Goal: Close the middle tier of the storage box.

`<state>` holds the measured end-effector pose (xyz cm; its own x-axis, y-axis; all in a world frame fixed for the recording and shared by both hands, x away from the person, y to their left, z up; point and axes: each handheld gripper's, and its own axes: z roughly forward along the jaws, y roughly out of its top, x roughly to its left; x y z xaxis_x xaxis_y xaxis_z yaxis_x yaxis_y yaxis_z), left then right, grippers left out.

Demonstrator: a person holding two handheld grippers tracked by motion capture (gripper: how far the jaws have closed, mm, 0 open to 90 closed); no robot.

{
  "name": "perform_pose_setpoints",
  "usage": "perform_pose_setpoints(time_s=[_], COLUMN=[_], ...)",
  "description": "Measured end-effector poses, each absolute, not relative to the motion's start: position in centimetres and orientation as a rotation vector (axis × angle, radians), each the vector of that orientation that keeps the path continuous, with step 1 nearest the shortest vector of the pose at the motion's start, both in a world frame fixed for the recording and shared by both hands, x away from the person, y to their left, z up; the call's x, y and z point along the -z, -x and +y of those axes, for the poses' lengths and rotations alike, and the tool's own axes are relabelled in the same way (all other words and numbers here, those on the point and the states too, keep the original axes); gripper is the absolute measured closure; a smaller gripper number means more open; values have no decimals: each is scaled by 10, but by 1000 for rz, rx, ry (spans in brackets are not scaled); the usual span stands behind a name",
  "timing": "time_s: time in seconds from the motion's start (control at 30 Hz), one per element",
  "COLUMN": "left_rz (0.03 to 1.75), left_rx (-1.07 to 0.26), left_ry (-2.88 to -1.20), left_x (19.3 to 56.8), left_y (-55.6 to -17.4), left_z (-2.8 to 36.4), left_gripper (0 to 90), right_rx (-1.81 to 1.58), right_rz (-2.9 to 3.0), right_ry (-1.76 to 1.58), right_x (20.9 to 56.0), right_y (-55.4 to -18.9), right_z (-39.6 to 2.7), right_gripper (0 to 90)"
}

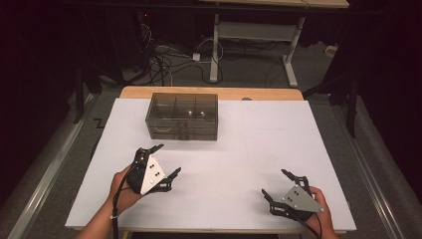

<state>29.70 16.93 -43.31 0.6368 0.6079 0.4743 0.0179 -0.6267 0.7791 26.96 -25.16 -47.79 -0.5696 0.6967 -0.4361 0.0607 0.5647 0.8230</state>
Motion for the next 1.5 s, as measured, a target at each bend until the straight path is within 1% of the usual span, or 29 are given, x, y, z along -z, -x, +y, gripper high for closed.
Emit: perform_pose_setpoints(time_s=[0.33, 0.5, 0.67, 0.8, 1.0, 1.3, 1.5], left_rz=[498, 528, 549, 577, 598, 667, 692], left_rx=[-945, -916, -892, -882, -854, -818, -803], left_ry=[-2102, -2101, -2140, -2126, -2161, -2157, -2135], left_x=[445, 453, 465, 472, 480, 487, 490], left_y=[-289, -286, -282, -277, -274, -270, -267], left_z=[173, 178, 182, 188, 196, 214, 217], left_gripper=[162, 162, 162, 163, 162, 162, 162], right_rx=[-1012, -1008, -1003, -1003, -996, -988, -995], right_rz=[2010, 2015, 2018, 2021, 2039, 2044, 2041], right_ry=[-597, -594, -596, -597, -594, -600, -599], right_x=[478, 478, 479, 479, 481, 483, 482], right_y=[-268, -268, -268, -269, -270, -270, -270], right_z=[-249, -248, -248, -247, -244, -246, -247], right_gripper=[165, 165, 165, 165, 164, 164, 164])
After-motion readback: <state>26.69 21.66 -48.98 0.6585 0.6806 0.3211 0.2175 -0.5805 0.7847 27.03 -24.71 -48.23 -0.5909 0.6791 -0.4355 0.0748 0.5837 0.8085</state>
